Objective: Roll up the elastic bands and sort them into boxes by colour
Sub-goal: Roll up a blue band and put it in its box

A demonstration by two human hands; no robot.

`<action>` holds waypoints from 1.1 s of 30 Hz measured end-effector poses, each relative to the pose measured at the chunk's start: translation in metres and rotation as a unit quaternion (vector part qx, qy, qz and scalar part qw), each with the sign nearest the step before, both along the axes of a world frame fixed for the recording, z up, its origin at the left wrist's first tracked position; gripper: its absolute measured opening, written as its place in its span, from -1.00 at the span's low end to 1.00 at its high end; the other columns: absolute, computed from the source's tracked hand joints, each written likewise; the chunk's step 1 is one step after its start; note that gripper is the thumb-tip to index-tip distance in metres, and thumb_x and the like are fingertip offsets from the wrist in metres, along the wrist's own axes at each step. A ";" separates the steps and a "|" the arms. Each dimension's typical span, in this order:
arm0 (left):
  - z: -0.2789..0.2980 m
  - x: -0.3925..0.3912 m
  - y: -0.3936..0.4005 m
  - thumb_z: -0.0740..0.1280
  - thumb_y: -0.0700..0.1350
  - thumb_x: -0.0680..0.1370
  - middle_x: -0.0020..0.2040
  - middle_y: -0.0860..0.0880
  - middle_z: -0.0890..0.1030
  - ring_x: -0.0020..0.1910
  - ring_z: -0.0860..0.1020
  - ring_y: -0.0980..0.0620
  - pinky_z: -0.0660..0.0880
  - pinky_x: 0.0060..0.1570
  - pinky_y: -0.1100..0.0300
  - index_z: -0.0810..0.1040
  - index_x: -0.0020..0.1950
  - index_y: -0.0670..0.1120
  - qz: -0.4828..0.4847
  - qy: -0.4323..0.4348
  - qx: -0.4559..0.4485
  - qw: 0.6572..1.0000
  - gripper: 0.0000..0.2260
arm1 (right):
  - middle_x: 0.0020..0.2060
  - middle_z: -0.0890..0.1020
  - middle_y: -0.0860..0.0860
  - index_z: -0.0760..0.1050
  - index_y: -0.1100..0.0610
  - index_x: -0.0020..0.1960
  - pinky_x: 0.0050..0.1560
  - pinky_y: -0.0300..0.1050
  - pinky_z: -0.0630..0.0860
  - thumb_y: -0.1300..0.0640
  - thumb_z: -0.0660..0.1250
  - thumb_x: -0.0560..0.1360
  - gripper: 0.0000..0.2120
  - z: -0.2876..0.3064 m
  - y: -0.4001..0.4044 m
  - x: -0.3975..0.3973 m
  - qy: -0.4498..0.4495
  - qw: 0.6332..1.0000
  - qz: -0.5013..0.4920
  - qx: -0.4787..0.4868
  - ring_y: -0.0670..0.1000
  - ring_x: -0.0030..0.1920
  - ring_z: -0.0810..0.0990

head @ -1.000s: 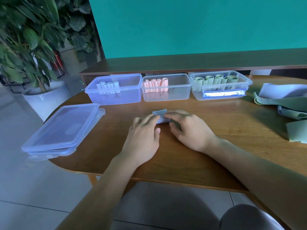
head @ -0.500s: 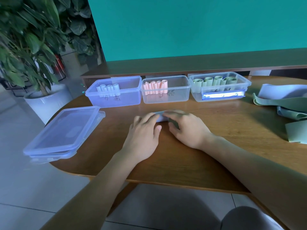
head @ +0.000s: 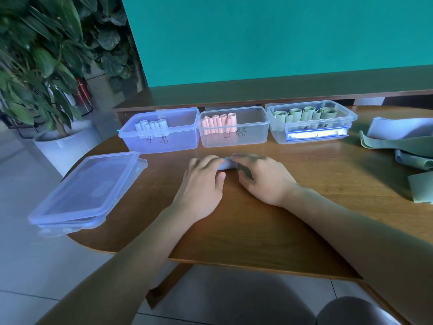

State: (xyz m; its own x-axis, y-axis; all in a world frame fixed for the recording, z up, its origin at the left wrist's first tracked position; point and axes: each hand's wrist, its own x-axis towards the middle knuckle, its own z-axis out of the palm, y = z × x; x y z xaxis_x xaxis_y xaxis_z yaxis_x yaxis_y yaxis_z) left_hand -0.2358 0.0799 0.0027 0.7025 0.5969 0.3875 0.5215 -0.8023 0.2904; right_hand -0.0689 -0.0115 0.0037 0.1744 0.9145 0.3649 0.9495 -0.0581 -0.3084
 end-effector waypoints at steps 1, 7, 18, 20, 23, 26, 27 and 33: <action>0.000 0.001 0.002 0.20 -0.07 0.67 0.45 0.07 0.42 0.33 0.33 -0.07 0.33 0.36 0.00 0.40 0.48 -0.02 0.003 0.003 -0.002 1.000 -0.64 | 0.47 0.44 -0.13 0.39 -0.07 0.48 0.15 -0.01 0.54 0.09 0.21 0.62 -0.57 0.000 0.001 0.000 0.001 1.000 0.004 0.005 0.04 0.17 0.60; -0.001 0.007 0.010 0.17 -0.02 0.68 0.51 0.14 0.35 0.36 0.29 -0.05 0.27 0.36 0.02 0.31 0.54 0.04 0.014 0.022 -0.011 1.000 -0.60 | 0.42 0.49 -0.13 0.46 -0.04 0.42 0.14 0.02 0.57 0.12 0.22 0.62 -0.62 -0.001 0.003 0.002 0.004 0.999 0.020 0.025 0.02 0.13 0.60; -0.002 0.009 0.015 0.20 -0.05 0.67 0.50 0.14 0.36 0.36 0.29 -0.05 0.29 0.35 -0.01 0.34 0.52 0.06 0.006 0.011 0.007 1.000 -0.60 | 0.29 0.55 -0.13 0.42 -0.11 0.42 0.00 -0.06 0.50 0.12 0.24 0.60 -0.60 -0.001 0.016 0.013 0.023 1.000 0.000 0.009 -0.08 -0.01 0.51; -0.001 0.012 0.019 0.21 -0.04 0.67 0.50 0.15 0.35 0.38 0.28 -0.05 0.26 0.36 -0.01 0.31 0.53 0.08 0.011 0.010 -0.012 1.000 -0.59 | 0.23 0.57 -0.10 0.40 -0.12 0.43 -0.05 -0.07 0.48 0.10 0.24 0.60 -0.59 -0.001 0.020 0.015 0.021 1.000 -0.006 0.003 -0.08 -0.05 0.48; 0.001 0.017 0.026 0.22 -0.01 0.66 0.50 0.15 0.36 0.39 0.28 -0.05 0.24 0.38 -0.03 0.30 0.54 0.11 0.013 0.012 -0.028 0.999 -0.57 | 0.10 0.59 -0.07 0.36 -0.13 0.45 -0.11 -0.08 0.45 0.08 0.23 0.61 -0.57 0.001 0.024 0.018 0.009 1.000 -0.004 -0.005 -0.05 -0.08 0.47; 0.003 0.023 0.033 0.23 0.04 0.65 0.47 0.13 0.40 0.40 0.29 -0.05 0.24 0.37 -0.06 0.31 0.52 0.13 0.014 0.015 -0.040 0.999 -0.58 | 0.11 0.59 -0.07 0.33 -0.13 0.48 -0.13 -0.11 0.39 0.04 0.24 0.62 -0.56 0.003 0.030 0.020 -0.006 1.000 -0.003 -0.010 -0.06 -0.10 0.46; 0.003 0.025 0.035 0.23 0.06 0.65 0.46 0.12 0.42 0.40 0.29 -0.06 0.24 0.36 -0.07 0.31 0.52 0.13 0.015 0.017 -0.042 0.999 -0.58 | 0.15 0.59 -0.07 0.33 -0.12 0.48 -0.13 -0.12 0.38 0.02 0.24 0.62 -0.57 0.004 0.032 0.022 -0.011 1.000 -0.003 -0.012 -0.06 -0.09 0.47; 0.001 0.037 0.055 0.22 0.07 0.66 0.38 0.01 0.51 0.38 0.33 -0.10 0.24 0.36 -0.07 0.35 0.50 0.16 0.025 0.025 -0.069 0.997 -0.62 | 0.25 0.59 -0.08 0.40 -0.13 0.44 -0.07 -0.09 0.42 -0.07 0.23 0.64 -0.63 0.000 0.050 0.030 -0.026 1.000 -0.004 -0.002 0.03 0.16 0.58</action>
State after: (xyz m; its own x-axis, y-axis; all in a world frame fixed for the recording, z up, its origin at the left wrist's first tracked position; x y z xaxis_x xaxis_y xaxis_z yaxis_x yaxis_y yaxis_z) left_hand -0.1985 0.1351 0.0038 0.6872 0.6768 0.2639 0.5768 -0.7292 0.3683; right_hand -0.0391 0.0384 0.0039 0.1629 0.9146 0.3700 0.9636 -0.0669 -0.2590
